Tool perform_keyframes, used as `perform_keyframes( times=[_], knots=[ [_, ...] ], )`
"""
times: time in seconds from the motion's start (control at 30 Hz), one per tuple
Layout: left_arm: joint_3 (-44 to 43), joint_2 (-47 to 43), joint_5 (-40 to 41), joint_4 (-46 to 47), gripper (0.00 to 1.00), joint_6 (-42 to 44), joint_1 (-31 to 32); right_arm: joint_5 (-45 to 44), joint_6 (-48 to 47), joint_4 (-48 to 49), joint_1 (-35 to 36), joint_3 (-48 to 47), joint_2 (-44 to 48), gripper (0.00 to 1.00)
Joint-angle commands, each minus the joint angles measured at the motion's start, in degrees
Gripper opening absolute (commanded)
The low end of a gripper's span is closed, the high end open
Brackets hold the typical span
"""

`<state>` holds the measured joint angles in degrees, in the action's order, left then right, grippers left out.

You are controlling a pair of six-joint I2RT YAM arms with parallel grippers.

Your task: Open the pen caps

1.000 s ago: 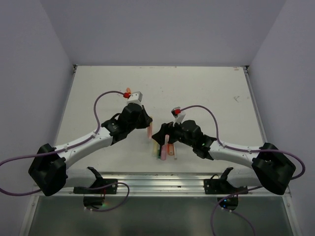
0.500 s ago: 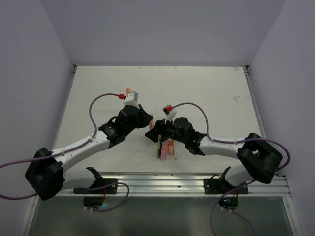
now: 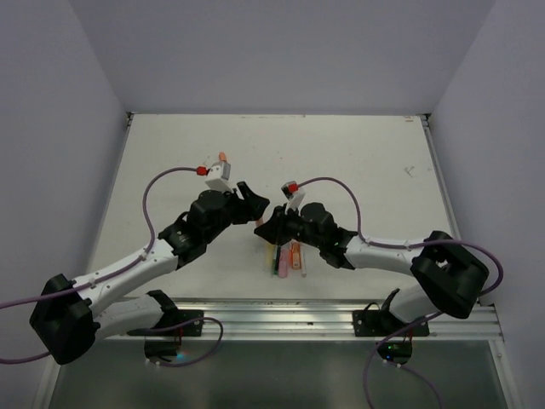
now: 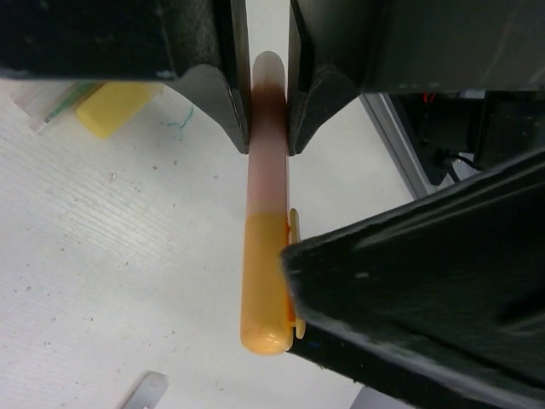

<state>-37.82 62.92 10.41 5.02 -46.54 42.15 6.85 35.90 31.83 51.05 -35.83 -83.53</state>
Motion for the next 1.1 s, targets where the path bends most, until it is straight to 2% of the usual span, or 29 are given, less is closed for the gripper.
perform_keyframes(
  times=[0.0, 0.03, 0.07, 0.13, 0.17, 0.2, 0.3, 0.37, 0.53, 0.63, 0.7, 1.07],
  knots=[
    [1.34, -5.24, -3.01, 6.5, 0.73, 3.38, -1.01, 1.84, -1.27, 0.52, 0.19, -0.02, 3.45, 0.0],
    [2.83, -6.13, -4.77, 8.15, 0.76, 5.13, -1.89, 2.46, -1.71, 0.16, 0.11, -0.02, 4.33, 0.0],
    [3.8, -6.92, -10.88, 9.73, 0.78, 6.1, -2.94, 2.99, -1.88, -0.02, 0.11, -0.02, 4.86, 0.0],
    [7.21, -9.21, -18.64, 14.04, 0.84, 6.03, -8.47, 4.56, -2.24, -0.02, -0.42, 0.15, 5.65, 0.0],
    [8.37, -9.82, -26.51, 16.14, 0.86, 5.94, -11.01, 6.4, -2.24, 0.07, -0.68, 0.24, 6.44, 0.0],
    [9.08, -10.87, -29.28, 17.21, 0.88, 5.76, -15.39, 7.55, -2.32, 0.24, -0.95, 0.24, 6.88, 0.0],
    [9.52, -11.24, -37.19, 19.33, 0.87, 7.17, -18.85, 13.25, -2.68, 1.21, -2.18, 0.15, 8.03, 0.0],
    [9.17, -11.15, -41.94, 21.08, 0.86, 7.7, -19.03, 15.72, -2.76, 1.91, -2.88, -0.11, 8.55, 0.0],
    [9.08, -9.74, -48.9, 27.41, 0.8, 4.63, -19.12, 20.3, -4.08, 1.83, -3.23, -0.81, 10.31, 0.0],
    [9.35, -8.34, -52.07, 31.28, 0.71, 2.43, -19.12, 21.79, -4.61, 1.3, -3.23, -1.52, 10.66, 0.0],
    [9.17, -7.2, -53.39, 31.63, 0.65, 2.25, -19.04, 22.32, -4.96, 1.56, -3.32, -1.78, 11.1, 0.0],
    [9.61, -5.88, -56.12, 32.6, 0.53, 1.54, -19.04, 23.38, -5.4, 1.91, -3.32, -2.66, 10.93, 0.0]
  ],
)
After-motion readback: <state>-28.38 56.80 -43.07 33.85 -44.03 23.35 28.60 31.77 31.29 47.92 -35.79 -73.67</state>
